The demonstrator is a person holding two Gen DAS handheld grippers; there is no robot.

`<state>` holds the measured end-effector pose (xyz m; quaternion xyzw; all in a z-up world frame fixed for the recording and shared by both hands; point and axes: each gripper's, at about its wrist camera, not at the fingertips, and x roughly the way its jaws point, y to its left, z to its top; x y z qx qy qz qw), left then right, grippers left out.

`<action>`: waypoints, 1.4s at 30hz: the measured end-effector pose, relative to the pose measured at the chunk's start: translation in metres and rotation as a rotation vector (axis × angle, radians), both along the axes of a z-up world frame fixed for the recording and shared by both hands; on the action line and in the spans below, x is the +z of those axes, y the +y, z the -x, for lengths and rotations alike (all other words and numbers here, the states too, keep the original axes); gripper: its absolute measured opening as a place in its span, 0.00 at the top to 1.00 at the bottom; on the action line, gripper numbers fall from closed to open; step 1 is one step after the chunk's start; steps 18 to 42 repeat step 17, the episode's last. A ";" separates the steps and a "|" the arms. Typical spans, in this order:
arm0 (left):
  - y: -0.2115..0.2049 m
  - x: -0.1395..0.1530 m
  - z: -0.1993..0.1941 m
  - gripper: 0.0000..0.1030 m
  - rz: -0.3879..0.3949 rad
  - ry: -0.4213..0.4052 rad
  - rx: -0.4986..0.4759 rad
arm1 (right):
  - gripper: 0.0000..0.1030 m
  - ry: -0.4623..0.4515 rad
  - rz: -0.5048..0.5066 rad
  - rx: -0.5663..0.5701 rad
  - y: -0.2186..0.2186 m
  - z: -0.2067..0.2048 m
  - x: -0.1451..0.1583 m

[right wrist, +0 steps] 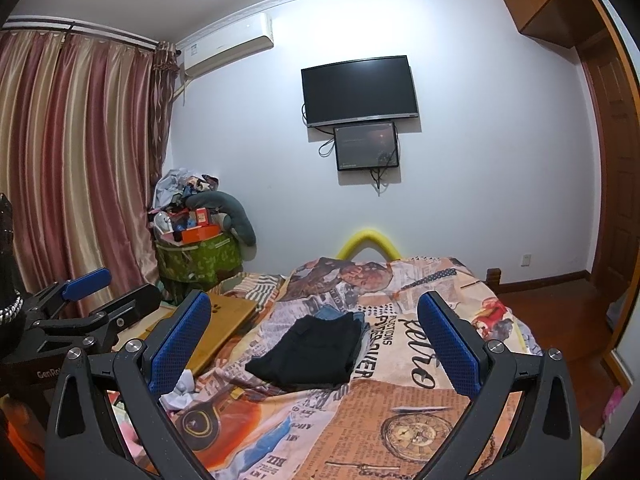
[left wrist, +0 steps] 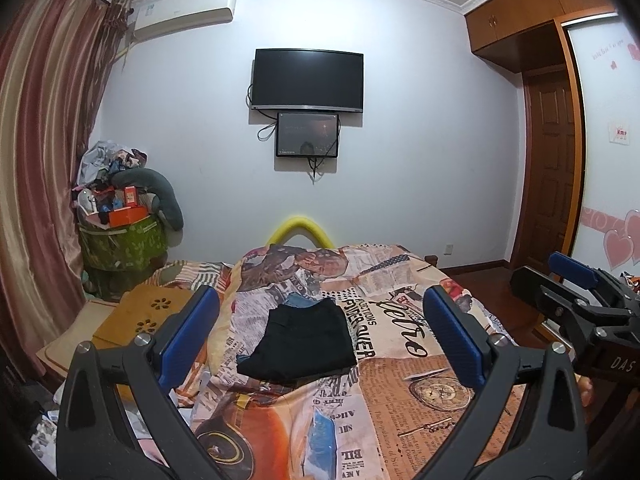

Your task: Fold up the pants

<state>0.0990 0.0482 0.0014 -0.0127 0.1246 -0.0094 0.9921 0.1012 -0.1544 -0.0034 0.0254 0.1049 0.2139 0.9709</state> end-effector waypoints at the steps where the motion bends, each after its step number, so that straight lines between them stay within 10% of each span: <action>1: 0.000 0.000 0.000 0.00 0.000 0.000 -0.004 | 0.00 -0.001 0.000 0.000 0.000 0.001 -0.001; 42: 0.004 0.001 0.001 0.00 0.015 0.008 -0.007 | 0.00 0.006 0.004 0.002 0.001 0.002 -0.002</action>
